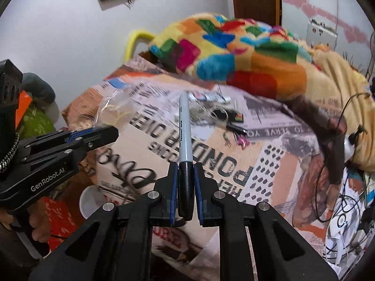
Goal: Collect trash
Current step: 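Grasp the black marker with the right tool while the left tool grasps the clear plastic bag, then carry the marker and plastic bag down to the white bin with both tools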
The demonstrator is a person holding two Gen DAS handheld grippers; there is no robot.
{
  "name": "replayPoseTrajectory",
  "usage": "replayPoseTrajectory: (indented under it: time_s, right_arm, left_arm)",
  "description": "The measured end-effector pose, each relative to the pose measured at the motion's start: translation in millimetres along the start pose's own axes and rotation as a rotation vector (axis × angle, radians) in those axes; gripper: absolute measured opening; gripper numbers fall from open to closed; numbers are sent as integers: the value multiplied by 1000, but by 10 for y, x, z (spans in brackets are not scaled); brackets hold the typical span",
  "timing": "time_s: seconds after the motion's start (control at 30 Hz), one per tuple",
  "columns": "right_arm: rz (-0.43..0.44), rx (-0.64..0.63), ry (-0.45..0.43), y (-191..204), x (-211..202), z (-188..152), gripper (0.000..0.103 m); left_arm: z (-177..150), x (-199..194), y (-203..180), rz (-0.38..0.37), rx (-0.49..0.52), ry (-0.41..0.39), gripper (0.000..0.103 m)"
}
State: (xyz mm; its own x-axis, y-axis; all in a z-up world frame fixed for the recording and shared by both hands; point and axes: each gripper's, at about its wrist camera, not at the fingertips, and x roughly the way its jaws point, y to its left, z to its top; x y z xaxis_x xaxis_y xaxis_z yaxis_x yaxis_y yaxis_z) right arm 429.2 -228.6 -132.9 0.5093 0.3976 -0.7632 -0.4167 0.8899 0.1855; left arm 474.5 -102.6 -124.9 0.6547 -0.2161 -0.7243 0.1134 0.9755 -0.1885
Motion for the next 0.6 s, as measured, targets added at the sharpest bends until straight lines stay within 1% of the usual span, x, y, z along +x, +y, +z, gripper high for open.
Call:
replayPoseTrajectory:
  time_s: [0.27,0.37,0.6]
  right_arm:
    - [14,-54,-80,540,-474,55,12]
    - [24,-70,-101,761,-602,46,12]
    - [52,-129,-124,1358,-742,6,12]
  left_arm:
    - [-164,-866,236,33,-22,-96,7]
    - [-258,-1099,365,46,-37,-114,7]
    - [-547,-1669,843,107,-87,-149,7]
